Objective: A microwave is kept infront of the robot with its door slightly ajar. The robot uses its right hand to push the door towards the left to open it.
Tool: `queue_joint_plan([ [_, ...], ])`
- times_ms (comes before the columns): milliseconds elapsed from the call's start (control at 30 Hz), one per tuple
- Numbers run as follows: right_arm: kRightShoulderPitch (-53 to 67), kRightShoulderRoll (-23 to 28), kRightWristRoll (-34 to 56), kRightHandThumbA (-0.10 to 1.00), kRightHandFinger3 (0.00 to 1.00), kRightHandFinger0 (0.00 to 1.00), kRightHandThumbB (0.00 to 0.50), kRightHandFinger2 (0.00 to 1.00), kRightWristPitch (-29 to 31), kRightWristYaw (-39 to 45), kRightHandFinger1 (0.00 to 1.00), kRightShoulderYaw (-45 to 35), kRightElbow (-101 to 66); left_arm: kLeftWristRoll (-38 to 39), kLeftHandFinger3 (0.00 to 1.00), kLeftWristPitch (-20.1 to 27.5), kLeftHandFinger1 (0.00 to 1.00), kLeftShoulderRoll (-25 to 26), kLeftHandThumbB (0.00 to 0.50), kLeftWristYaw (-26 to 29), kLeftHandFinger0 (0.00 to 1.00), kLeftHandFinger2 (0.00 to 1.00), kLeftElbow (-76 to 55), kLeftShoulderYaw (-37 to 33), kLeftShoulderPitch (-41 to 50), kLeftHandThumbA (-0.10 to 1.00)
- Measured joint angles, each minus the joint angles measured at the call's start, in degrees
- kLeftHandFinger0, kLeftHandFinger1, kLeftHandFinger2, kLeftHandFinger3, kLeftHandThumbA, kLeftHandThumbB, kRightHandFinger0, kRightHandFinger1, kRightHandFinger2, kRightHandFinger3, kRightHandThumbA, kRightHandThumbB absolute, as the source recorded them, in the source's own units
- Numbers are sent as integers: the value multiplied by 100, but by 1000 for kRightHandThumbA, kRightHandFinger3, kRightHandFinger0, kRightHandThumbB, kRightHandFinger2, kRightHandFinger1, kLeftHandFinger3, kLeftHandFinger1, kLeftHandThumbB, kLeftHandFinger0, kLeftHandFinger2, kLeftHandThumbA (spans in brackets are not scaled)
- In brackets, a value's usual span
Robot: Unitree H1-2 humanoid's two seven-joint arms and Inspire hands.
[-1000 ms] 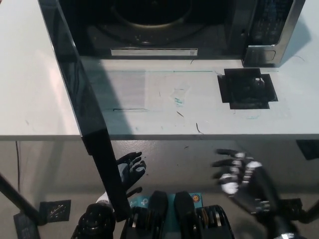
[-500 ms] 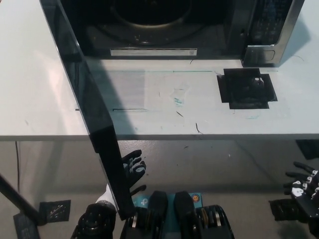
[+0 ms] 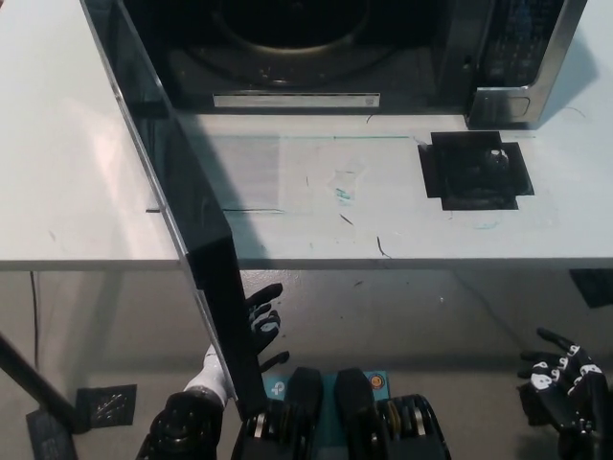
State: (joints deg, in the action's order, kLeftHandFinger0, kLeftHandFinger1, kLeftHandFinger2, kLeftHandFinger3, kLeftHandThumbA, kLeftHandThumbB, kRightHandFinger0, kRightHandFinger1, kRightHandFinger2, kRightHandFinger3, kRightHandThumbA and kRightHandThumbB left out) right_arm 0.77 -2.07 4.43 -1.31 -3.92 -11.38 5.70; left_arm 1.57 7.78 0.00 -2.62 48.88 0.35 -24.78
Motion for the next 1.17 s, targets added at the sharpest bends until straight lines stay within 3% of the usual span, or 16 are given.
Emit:
queue_joint_plan([
  [167, -1, 7, -80, 201, 666, 289, 225, 445, 127, -80, 350, 47, 104, -11, 912, 2, 1000, 0, 301, 0, 1000, 1000, 3, 1, 0, 269],
  [300, -6, 43, -174, 192, 675, 273, 216, 468, 301, -116, 352, 91, 244, -16, 892, 1, 995, -3, 327, 2, 999, 1000, 3, 5, 0, 271],
  [367, -5, 75, -255, 211, 673, 284, 237, 473, 393, -140, 354, 134, 340, -17, 891, 1, 992, -6, 302, 3, 996, 1000, 3, 9, 0, 269],
  [533, -24, 143, -389, 222, 673, 292, 250, 487, 570, -190, 361, 199, 498, -17, 860, 8, 979, -6, 311, 2, 974, 1000, 11, 21, -2, 263],
  [867, -43, 214, -503, 217, 673, 294, 237, 463, 779, -209, 346, 260, 534, -18, 853, 13, 1000, -7, 313, 4, 1000, 1000, 23, 39, -2, 266],
  [1167, -46, 214, -509, 249, 661, 295, 247, 461, 853, -208, 345, 261, 534, -19, 890, 22, 992, -8, 306, 3, 989, 1000, 57, 41, -10, 271],
])
